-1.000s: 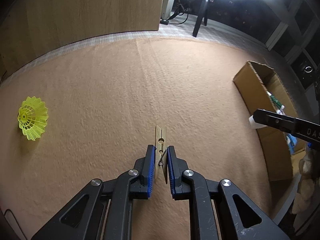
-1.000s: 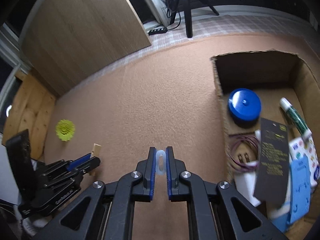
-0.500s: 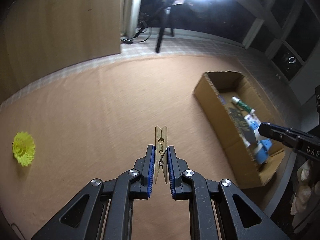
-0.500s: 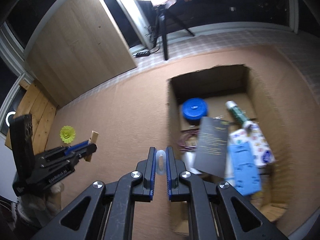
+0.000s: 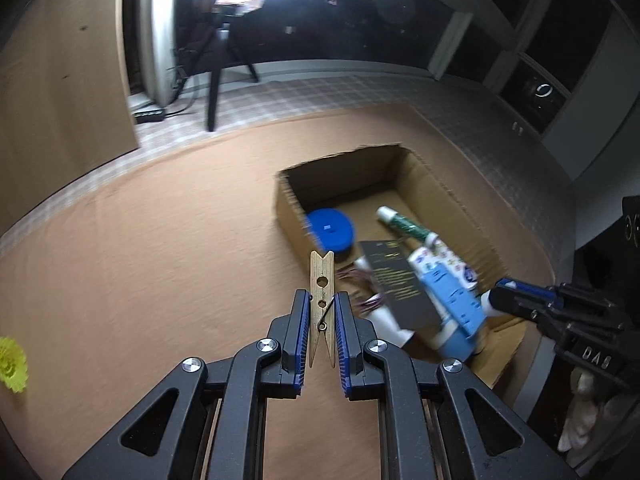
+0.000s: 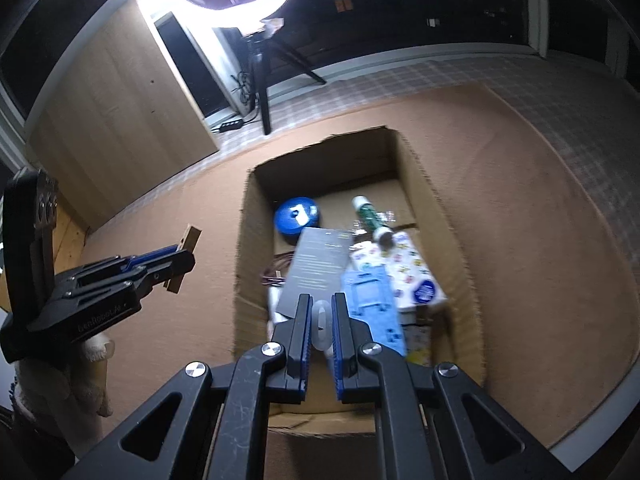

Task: Organize objects
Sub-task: 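Carry the eraser and clothespin into the box and open both tools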

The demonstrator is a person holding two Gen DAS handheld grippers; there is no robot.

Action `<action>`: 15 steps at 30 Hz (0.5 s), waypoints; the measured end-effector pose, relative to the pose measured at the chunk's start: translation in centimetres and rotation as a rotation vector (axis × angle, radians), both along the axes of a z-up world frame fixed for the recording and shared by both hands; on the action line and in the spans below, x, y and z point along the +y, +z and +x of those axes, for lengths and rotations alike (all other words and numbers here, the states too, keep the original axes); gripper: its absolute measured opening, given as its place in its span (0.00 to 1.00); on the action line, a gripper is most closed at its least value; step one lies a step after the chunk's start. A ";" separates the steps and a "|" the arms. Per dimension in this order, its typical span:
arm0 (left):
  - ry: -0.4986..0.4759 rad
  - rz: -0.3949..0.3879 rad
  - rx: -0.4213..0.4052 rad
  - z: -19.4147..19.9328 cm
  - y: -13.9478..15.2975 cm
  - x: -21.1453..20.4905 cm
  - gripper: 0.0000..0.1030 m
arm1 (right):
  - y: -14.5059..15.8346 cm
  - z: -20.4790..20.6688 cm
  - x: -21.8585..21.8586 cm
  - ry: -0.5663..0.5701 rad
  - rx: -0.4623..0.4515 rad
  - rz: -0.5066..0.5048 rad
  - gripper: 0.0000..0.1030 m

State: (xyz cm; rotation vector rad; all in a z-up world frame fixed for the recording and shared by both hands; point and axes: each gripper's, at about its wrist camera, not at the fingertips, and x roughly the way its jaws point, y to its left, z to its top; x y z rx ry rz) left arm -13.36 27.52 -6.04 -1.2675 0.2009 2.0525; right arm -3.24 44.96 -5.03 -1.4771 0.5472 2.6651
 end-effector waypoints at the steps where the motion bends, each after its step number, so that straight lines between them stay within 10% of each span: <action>1: -0.007 -0.001 0.000 0.1 0.0 0.7 0.13 | -0.1 0.1 0.3 -0.002 -0.002 0.003 0.08; 15: -0.048 -0.047 -0.004 -0.6 -1.7 6.6 0.13 | -1.4 1.0 2.3 -0.016 -0.030 0.012 0.08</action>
